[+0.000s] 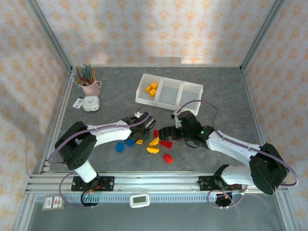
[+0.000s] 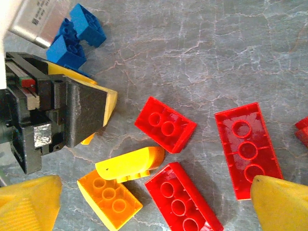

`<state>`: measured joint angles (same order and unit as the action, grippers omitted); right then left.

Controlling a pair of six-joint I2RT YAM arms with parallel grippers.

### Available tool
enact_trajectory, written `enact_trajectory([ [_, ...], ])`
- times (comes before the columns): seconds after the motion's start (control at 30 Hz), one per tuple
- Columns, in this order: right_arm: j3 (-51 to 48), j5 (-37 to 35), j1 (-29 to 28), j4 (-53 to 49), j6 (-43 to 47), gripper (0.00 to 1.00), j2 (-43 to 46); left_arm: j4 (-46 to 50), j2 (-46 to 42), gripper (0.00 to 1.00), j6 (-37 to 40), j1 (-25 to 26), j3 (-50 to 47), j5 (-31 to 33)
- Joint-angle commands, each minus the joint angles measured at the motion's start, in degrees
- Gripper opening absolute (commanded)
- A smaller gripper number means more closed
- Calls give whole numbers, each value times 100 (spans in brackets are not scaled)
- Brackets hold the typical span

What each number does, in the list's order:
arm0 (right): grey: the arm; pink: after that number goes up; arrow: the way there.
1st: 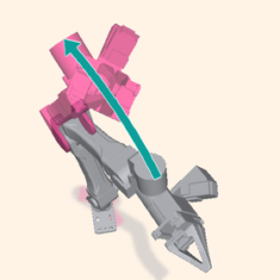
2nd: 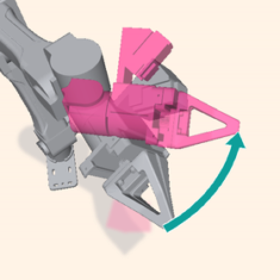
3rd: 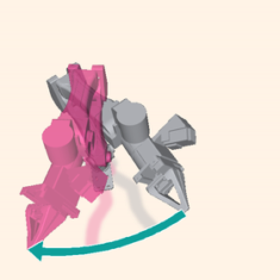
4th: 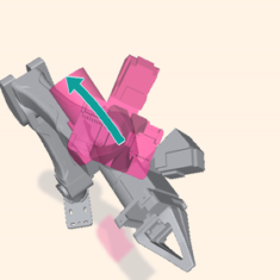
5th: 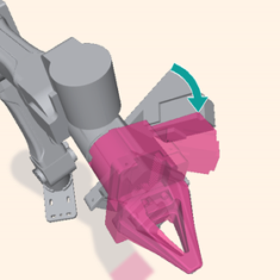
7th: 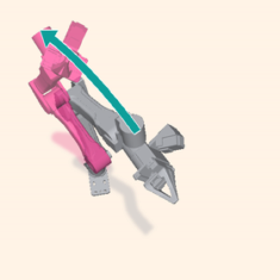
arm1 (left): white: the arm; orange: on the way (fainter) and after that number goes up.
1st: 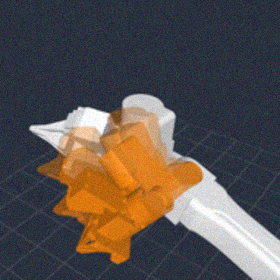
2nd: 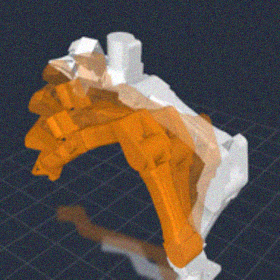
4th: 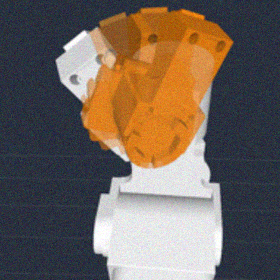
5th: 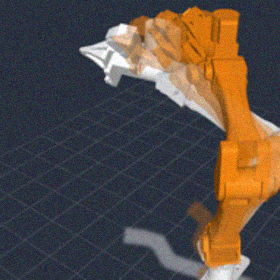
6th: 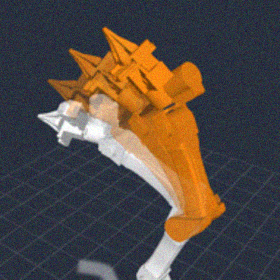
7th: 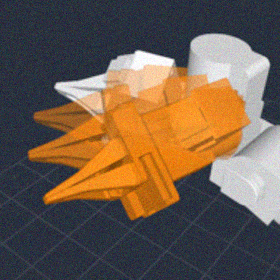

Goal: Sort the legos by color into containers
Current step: Pick up the lego from the center of the table, then place the lego in the container.

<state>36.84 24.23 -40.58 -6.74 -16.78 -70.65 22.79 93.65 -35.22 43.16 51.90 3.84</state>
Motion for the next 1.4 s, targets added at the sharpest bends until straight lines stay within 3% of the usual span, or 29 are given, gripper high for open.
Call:
enact_trajectory([
  [0.0,149,185,114,312,-95,100,170,269,-266,33,-123,65,11,321],
  [0.23,508,198,562,186,-157,100,159,406,-386,35,2,-36,550,772],
  [0.47,1051,-86,836,69,-133,100,-76,257,146,35,130,-617,1713,968],
  [0.63,1282,-428,984,81,-166,100,-263,61,868,35,303,-1094,2688,935],
  [1.1,1449,-90,1272,367,-230,100,-580,151,3317,36,205,-1850,5486,874],
  [1.37,1483,146,1272,422,-91,100,-642,208,3390,50,306,-1855,5866,978],
])
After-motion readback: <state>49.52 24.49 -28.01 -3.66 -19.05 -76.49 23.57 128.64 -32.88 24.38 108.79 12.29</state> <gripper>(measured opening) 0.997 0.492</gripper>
